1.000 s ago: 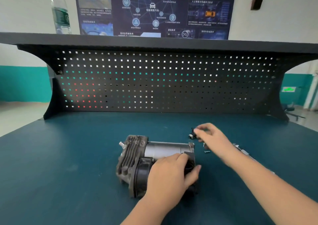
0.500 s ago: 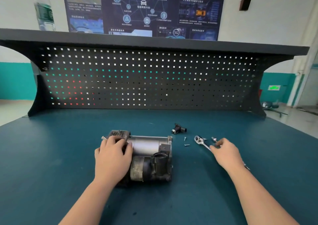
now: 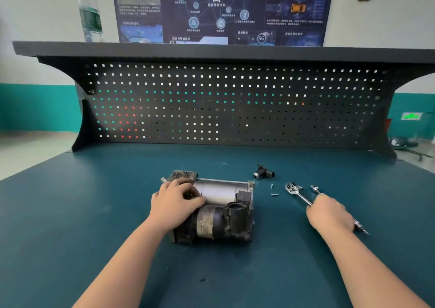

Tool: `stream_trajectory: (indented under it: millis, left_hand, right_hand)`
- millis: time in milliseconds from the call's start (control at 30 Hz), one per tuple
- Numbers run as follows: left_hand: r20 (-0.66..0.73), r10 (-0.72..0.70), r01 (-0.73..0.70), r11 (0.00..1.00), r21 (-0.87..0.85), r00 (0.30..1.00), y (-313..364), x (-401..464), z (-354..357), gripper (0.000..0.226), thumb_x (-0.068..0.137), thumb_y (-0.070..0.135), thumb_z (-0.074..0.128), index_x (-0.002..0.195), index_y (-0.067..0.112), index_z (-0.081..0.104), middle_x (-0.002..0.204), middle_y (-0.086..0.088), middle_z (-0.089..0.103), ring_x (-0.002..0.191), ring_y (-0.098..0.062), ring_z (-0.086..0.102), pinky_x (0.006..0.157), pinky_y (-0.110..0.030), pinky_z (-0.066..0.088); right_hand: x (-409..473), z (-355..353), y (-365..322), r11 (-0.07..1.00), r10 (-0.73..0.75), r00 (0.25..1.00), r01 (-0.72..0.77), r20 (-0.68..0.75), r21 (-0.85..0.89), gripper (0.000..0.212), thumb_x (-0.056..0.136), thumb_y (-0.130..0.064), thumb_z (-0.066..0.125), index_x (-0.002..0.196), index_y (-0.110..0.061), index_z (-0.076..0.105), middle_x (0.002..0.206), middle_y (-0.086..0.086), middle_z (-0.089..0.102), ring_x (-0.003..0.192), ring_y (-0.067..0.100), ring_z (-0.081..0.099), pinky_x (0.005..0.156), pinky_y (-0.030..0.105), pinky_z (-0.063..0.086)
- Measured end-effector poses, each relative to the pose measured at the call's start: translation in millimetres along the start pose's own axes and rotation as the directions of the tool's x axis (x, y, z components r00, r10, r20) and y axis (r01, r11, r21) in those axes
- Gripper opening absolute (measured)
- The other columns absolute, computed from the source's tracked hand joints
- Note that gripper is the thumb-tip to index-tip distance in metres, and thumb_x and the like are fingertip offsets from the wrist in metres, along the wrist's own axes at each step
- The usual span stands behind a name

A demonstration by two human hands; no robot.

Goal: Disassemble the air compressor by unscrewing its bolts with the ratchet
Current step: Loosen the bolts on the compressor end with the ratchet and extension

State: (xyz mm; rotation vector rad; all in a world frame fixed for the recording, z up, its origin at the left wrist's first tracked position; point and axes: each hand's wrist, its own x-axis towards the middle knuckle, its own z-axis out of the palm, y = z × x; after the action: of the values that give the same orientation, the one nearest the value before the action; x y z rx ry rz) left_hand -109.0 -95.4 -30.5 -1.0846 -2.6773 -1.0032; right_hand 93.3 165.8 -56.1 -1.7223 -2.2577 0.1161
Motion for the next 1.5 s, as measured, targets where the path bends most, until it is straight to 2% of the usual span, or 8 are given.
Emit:
stream_trajectory:
  millis: [233,533,667,833,967,1167,1367,1500]
  left_hand:
    - [-0.174,0.081,-0.083,0.997,-0.006,0.981,3.7,-1.4,7.3,0.013,0.073,0.040,0.061,0.062,0.043,0.055,0.120,0.025,0.051,0.122,-0.012,0.033,0.087,-0.030,0.019]
    - [0.075,0.187,-0.154,0.934,-0.323,0.979,-9.4,25.7,-13.2,0.010,0.062,0.031,0.056,0.055,0.032,0.063,0.106,0.024,0.058,0.109,-0.009,0.049,0.095,-0.030,0.037]
    - [0.083,0.104,-0.039,0.820,-0.571,0.991,-16.4,31.8,-11.4,0.023,0.084,0.019,0.055,0.068,0.020,0.072,0.100,0.012,0.068,0.105,-0.010,0.057,0.095,-0.026,0.040]
    - [-0.108,-0.012,-0.052,0.823,-0.566,0.994,4.1,31.9,-22.8,0.023,0.093,0.013,0.049,0.082,0.019,0.068,0.089,0.005,0.070,0.089,-0.012,0.061,0.079,-0.018,0.046]
    - [-0.114,0.225,-0.245,0.737,-0.629,0.968,78.0,12.4,-26.3,0.018,0.096,0.015,0.046,0.093,0.023,0.062,0.088,0.013,0.069,0.085,-0.002,0.064,0.070,-0.013,0.049]
    - [-0.062,0.416,-0.410,0.845,-0.343,0.907,136.8,-3.8,-2.3,0.013,0.097,0.036,0.042,0.103,0.028,0.050,0.077,0.010,0.060,0.076,-0.013,0.061,0.071,-0.030,0.048]
    - [-0.001,0.481,-0.434,0.790,-0.433,0.877,116.9,-9.7,12.5,0.021,0.097,0.018,0.048,0.089,0.036,0.054,0.076,0.012,0.062,0.068,0.002,0.055,0.063,-0.005,0.038]
    - [0.018,0.509,-0.455,0.786,-0.419,0.861,116.6,-8.0,17.5,0.020,0.095,0.016,0.051,0.095,0.035,0.059,0.086,0.017,0.065,0.077,0.005,0.059,0.069,-0.003,0.039]
  right_hand:
    - [-5.8,-2.1,0.0,1.000,-0.014,0.999,0.016,-0.039,0.027,0.019,0.092,-0.027,0.050,0.104,-0.015,0.059,0.106,0.004,0.060,0.102,0.025,0.051,0.065,0.030,0.038]
    - [-8.6,-11.4,-0.8,0.926,-0.030,0.953,0.141,-0.302,0.351,0.018,0.096,-0.031,0.048,0.097,-0.015,0.056,0.091,0.007,0.059,0.090,0.030,0.051,0.064,0.034,0.035]
    - [-17.1,-24.2,-14.3,0.591,-0.076,0.964,0.249,-0.254,0.767,0.033,0.099,-0.036,0.041,0.081,-0.010,0.048,0.069,0.005,0.054,0.066,0.028,0.052,0.059,0.038,0.041]
    - [-40.5,-47.0,-25.6,-0.065,-0.346,0.937,-0.069,0.042,0.996,0.040,0.099,-0.037,0.045,0.068,-0.012,0.043,0.046,0.001,0.038,0.037,0.014,0.035,0.034,0.024,0.032]
    - [-50.9,-49.1,-26.8,0.032,-0.500,0.866,0.032,-0.012,0.999,0.039,0.090,-0.043,0.052,0.065,-0.013,0.046,0.048,0.004,0.039,0.038,0.017,0.034,0.036,0.024,0.031]
    - [-64.0,-52.9,-28.7,0.101,-0.629,0.775,0.165,-0.066,0.981,0.022,0.083,-0.038,0.056,0.068,-0.022,0.057,0.052,0.002,0.049,0.042,0.017,0.042,0.040,0.023,0.036]
    - [-70.7,-63.7,-33.2,-0.058,-0.858,0.455,-0.549,0.240,0.834,0.050,0.086,-0.058,0.046,0.080,-0.010,0.060,0.047,0.002,0.037,0.031,0.010,0.029,0.035,0.016,0.029]
    - [-70.0,-64.8,-34.3,-0.044,-0.845,0.434,-0.636,0.311,0.770,0.043,0.081,-0.052,0.052,0.072,-0.011,0.060,0.044,-0.003,0.030,0.030,0.006,0.025,0.032,0.013,0.022]
